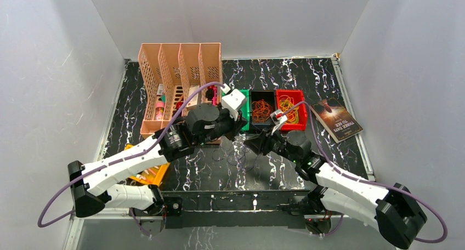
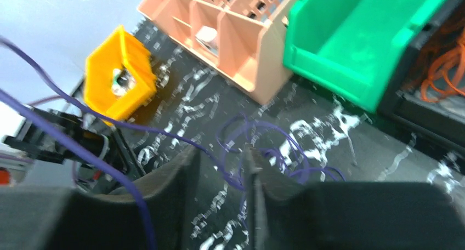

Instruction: Untangle the cables

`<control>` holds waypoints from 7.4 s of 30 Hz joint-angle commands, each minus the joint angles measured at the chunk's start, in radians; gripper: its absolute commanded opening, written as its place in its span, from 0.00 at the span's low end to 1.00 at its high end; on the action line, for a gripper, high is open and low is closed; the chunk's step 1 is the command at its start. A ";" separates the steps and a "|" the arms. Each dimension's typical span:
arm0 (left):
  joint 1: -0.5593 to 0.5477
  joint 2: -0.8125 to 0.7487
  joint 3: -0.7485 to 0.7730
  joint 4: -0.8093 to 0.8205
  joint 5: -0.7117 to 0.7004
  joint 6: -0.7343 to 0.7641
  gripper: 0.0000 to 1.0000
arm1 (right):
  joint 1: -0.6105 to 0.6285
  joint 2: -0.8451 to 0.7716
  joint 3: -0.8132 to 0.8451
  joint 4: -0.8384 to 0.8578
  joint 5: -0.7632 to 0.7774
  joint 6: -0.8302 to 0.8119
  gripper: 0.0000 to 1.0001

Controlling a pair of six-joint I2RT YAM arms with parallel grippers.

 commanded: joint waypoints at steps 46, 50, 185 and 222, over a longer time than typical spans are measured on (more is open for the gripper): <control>0.010 -0.025 0.305 0.015 0.029 0.072 0.00 | -0.020 0.377 0.187 0.361 0.058 -0.148 0.63; 0.010 0.007 0.390 -0.029 -0.002 0.134 0.00 | -0.020 0.457 0.186 0.298 0.104 -0.111 0.48; 0.381 0.538 1.106 -0.048 0.065 0.536 0.00 | -0.019 -0.394 0.002 -0.469 0.234 -0.021 0.58; 0.393 0.602 0.711 0.082 0.254 0.256 0.00 | -0.019 -0.415 -0.024 -0.472 0.240 -0.001 0.59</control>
